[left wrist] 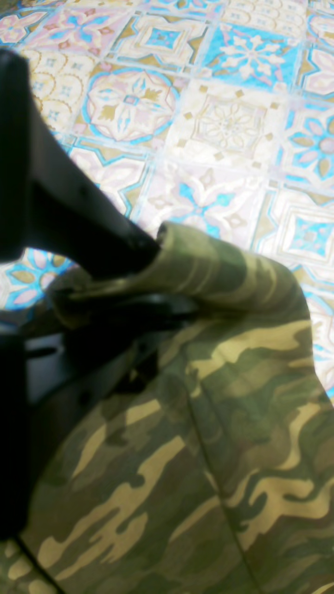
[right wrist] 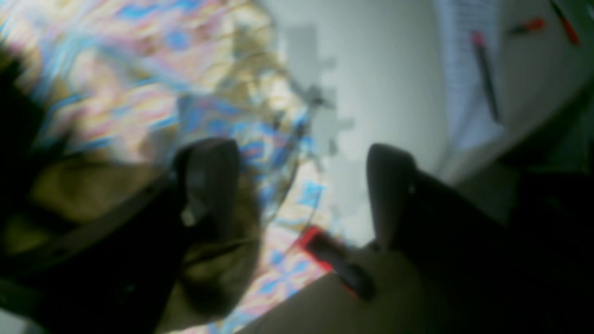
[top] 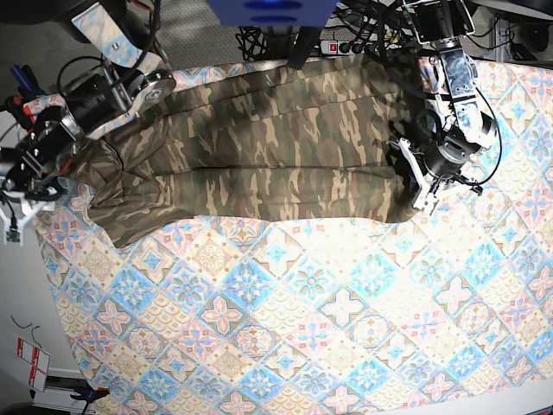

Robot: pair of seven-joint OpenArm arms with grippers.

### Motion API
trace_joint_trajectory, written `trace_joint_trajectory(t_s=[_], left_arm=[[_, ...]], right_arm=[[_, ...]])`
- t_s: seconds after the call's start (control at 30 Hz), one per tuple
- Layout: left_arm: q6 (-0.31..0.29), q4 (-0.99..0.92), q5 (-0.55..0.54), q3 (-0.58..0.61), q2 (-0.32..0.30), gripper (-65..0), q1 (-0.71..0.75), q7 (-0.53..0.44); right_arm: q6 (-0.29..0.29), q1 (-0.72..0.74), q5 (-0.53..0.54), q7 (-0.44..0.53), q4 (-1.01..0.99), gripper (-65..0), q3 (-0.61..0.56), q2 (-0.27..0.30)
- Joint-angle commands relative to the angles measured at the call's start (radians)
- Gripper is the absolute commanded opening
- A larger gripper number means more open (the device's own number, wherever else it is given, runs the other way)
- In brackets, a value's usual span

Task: Fold the T-shirt properly
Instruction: 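Pull the collar end with the right gripper to straighten the strip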

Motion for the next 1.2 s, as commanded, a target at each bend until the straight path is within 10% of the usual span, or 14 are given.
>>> trace_joint_trajectory(t_s=[0.0,0.6,0.87,1.17], left_arm=[[0.005,0.016,-0.011,0.002,-0.004,-65.0,-0.012,-0.019],[0.005,0.015,0.065,0.065,-0.003,-65.0,-0.012,-0.021],[0.005,0.015,0.065,0.065,-0.003,-65.0,-0.012,-0.021],[0.005,0.015,0.065,0.065,-0.003,-65.0,-0.012,-0.021]], right_arm=[[-0.009,0.022,-0.01,-0.029,0.021,-22.5,-0.002,0.021],[-0.009,0.071,0.441,-0.559,0.019,-22.5,-0.06,0.059],[-0.009,0.071,0.677,-0.559,0.019,-22.5,-0.068,0.059],[-0.009,0.068,0.7,-0.559,0.008,-22.5,-0.066,0.055]])
